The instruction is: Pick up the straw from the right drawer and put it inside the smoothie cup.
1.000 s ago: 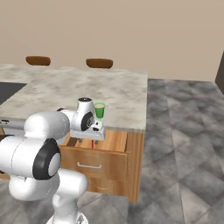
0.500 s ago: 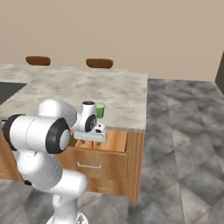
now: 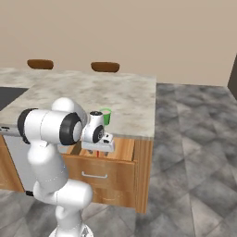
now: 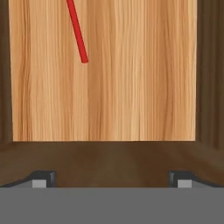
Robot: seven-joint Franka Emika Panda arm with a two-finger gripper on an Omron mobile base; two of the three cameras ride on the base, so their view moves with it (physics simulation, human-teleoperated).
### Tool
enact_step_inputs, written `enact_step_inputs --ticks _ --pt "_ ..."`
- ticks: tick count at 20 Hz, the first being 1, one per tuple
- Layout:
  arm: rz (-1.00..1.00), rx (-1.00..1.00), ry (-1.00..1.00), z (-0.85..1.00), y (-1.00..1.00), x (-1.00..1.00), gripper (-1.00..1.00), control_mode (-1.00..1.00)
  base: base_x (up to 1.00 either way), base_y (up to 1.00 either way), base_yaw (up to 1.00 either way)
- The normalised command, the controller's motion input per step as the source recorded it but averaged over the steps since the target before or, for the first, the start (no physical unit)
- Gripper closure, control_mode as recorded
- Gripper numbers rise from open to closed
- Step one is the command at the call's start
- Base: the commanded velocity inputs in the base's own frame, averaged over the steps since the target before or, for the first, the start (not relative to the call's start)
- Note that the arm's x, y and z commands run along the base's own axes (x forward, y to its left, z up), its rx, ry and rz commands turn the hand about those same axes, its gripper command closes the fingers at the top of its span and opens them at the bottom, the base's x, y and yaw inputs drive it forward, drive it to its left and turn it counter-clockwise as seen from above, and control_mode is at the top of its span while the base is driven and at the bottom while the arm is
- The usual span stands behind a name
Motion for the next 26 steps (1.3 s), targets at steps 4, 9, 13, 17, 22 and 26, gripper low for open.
enact_step_inputs --ticks 4,9,13,17,22,26 --pt "0.00 0.00 0.00 -0.26 0.00 0.31 -1.00 -1.00 0.00 0.00 0.00" --pt "0.00 0.00 0.00 -0.49 0.00 0.12 -1.00 -1.00 0.00 0.00 0.00" --pt "0.00 -0.02 0.02 -0.44 0.00 0.06 -1.00 -1.00 0.00 0.00 0.00" --pt "0.00 -0.02 0.12 -0.34 -0.03 -0.22 -1.00 -1.00 0.00 0.00 0.00" --pt "0.02 0.00 0.11 -0.20 -0.18 -0.99 -1.00 -1.00 0.00 0.00 0.00" --pt "0.08 0.00 -0.01 -0.02 -0.22 -1.00 -1.00 -1.00 0.00 0.00 0.00"
